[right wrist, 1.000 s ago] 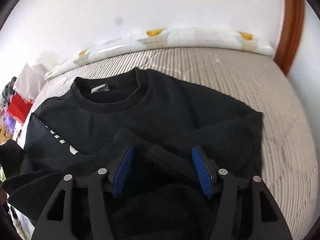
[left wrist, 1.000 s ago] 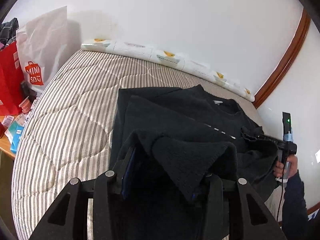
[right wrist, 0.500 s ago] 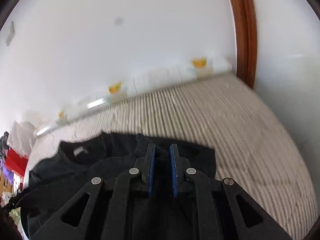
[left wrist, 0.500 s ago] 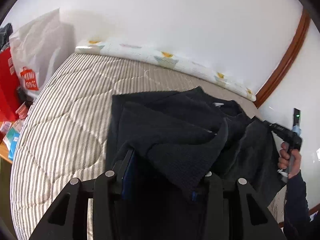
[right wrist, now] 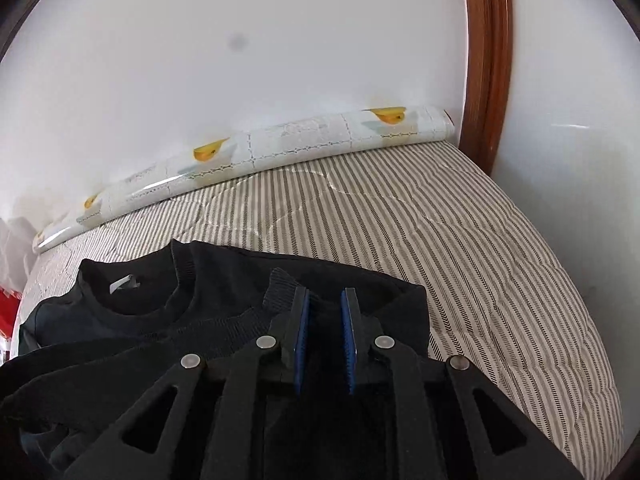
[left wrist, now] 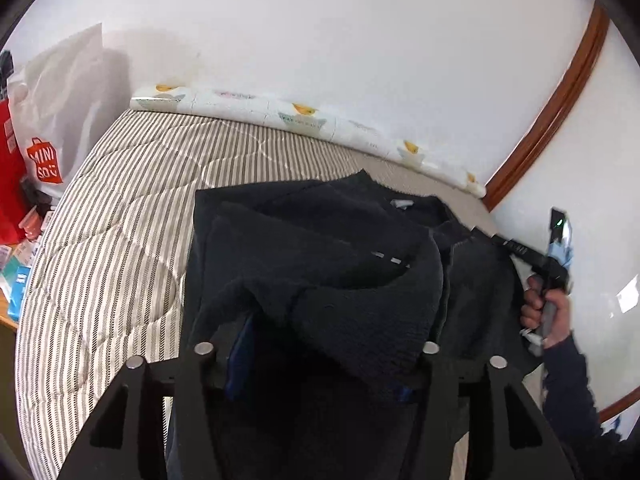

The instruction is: Fold small clothes

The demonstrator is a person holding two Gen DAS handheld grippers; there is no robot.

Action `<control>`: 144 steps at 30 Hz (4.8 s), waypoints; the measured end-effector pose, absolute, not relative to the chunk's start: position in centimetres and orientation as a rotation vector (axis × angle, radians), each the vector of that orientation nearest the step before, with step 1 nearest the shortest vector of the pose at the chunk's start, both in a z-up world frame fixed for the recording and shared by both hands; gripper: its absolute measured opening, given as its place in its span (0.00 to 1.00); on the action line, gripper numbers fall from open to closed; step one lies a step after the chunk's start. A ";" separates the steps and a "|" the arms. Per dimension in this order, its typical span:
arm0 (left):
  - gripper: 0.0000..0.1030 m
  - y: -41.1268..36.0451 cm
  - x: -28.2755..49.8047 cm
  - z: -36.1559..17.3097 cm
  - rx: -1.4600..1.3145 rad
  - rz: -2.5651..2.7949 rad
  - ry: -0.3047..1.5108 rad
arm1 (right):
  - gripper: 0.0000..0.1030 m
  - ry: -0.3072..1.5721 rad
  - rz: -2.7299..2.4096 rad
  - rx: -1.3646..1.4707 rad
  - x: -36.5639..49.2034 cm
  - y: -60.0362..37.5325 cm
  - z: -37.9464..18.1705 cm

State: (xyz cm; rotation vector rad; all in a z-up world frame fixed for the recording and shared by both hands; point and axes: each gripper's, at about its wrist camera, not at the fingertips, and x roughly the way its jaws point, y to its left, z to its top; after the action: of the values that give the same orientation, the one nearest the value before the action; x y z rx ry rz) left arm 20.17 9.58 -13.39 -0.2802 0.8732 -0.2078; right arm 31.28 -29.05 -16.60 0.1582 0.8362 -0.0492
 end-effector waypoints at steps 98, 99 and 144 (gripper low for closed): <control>0.55 19.2 5.9 -18.2 -0.265 0.059 0.906 | 0.46 0.803 0.427 -0.419 9.6 4.5 -16.8; 0.55 19.7 5.4 -18.4 -0.278 0.049 0.911 | 0.46 0.784 0.411 -0.456 8.6 5.1 -16.8; 0.56 16.8 7.0 -18.3 -0.295 -0.072 0.905 | 0.09 0.566 0.416 -0.058 9.1 -5.9 -8.5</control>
State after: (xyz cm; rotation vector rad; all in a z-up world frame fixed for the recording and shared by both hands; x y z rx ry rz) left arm 6.99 16.77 -18.29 -0.2949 0.9053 -0.0723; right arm 9.09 -5.92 -8.47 -0.0584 0.5657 0.4161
